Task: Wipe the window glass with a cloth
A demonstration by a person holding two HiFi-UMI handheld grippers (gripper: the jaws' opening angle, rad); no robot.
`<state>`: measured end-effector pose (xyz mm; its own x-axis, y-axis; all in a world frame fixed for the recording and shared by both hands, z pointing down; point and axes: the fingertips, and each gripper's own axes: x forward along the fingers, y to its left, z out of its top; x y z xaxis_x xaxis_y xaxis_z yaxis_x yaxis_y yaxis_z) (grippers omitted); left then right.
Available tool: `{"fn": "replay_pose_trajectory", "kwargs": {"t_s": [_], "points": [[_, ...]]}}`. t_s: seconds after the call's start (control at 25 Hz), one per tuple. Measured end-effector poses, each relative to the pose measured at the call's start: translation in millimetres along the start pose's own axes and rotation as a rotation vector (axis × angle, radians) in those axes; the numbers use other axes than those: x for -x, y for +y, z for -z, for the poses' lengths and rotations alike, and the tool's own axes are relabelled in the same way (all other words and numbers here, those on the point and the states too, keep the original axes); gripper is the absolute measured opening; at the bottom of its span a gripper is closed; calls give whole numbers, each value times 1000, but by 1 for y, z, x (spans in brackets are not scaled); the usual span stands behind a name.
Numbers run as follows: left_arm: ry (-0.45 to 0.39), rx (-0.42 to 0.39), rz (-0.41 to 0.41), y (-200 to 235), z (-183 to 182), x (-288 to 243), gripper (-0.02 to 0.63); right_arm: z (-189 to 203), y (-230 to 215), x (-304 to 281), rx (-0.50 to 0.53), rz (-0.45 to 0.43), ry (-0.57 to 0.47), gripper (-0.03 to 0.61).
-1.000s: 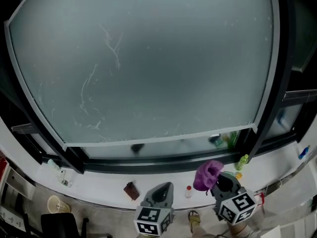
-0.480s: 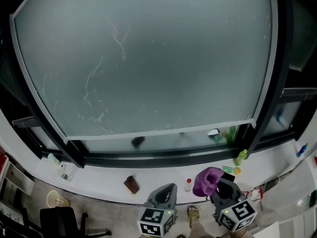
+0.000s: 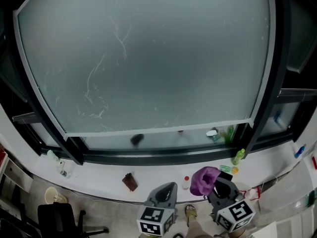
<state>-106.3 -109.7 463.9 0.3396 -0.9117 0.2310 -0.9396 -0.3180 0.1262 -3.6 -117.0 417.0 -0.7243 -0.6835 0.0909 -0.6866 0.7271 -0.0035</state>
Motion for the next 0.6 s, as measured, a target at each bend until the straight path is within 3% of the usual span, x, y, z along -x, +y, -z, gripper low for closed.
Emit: {"fn": "replay_pose_trajectory", "kwargs": {"t_s": [0.6], "points": [[-23,-14,-33,-4,-4,24,5,8,-5,21,16,25,3,51]]}}
